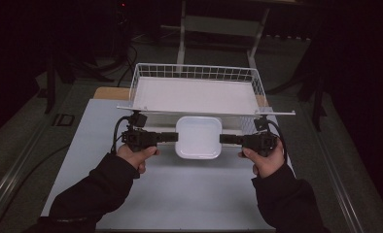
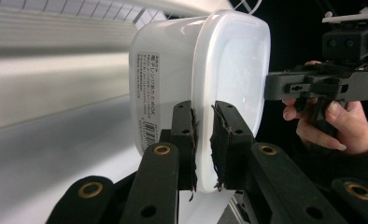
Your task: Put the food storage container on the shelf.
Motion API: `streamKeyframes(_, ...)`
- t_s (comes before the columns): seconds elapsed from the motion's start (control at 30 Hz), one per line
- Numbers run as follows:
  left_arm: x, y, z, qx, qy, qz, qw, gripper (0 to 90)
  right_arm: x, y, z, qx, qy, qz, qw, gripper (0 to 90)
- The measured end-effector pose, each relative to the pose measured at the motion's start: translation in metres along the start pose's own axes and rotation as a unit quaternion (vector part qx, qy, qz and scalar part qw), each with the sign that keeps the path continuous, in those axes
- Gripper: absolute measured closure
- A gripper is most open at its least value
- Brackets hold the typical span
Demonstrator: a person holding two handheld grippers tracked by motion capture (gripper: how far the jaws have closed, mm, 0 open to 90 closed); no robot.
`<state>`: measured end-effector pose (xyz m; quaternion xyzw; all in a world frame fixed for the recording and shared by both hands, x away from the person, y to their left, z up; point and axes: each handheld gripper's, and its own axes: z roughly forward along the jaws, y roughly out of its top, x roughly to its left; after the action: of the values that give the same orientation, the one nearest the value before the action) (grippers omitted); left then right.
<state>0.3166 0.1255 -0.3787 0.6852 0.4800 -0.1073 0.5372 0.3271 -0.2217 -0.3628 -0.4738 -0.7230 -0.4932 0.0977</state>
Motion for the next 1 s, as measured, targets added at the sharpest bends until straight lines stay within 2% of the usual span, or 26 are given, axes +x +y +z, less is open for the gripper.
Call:
streamKeyframes(0.23,-0.009,0.025,-0.004,-0.01,0.007,0.014,0.9998,79.0,0.006,0.02,-0.006,-0.016,-0.001,-0.008,0.9998,80.4)
streamKeyframes(0.3,-0.01,0.027,-0.004,-0.01,0.008,0.016,0.9998,79.0,0.007,0.025,-0.007,-0.02,-0.001,-0.009,0.9998,80.4)
streamKeyframes(0.43,-0.014,0.045,-0.005,-0.013,0.014,0.027,0.9994,78.9,0.007,0.037,-0.009,-0.028,0.0,-0.009,0.9996,80.4)
streamKeyframes(0.57,-0.017,0.057,-0.006,-0.02,0.014,0.028,0.9993,78.9,0.009,0.051,-0.01,-0.037,-0.004,-0.011,0.9992,80.3)
streamKeyframes(0.67,-0.017,0.067,-0.005,-0.022,0.014,0.03,0.9992,79.0,0.008,0.061,-0.011,-0.041,-0.004,-0.009,0.9991,80.2)
streamKeyframes(0.8,-0.016,0.079,-0.003,-0.022,0.024,0.031,0.999,78.9,0.007,0.073,-0.008,-0.043,-0.009,-0.006,0.999,80.2)
streamKeyframes(1.0,-0.009,0.094,0.0,-0.028,0.029,0.024,0.9989,78.8,0.003,0.088,-0.003,-0.044,-0.017,0.0,0.9989,80.1)
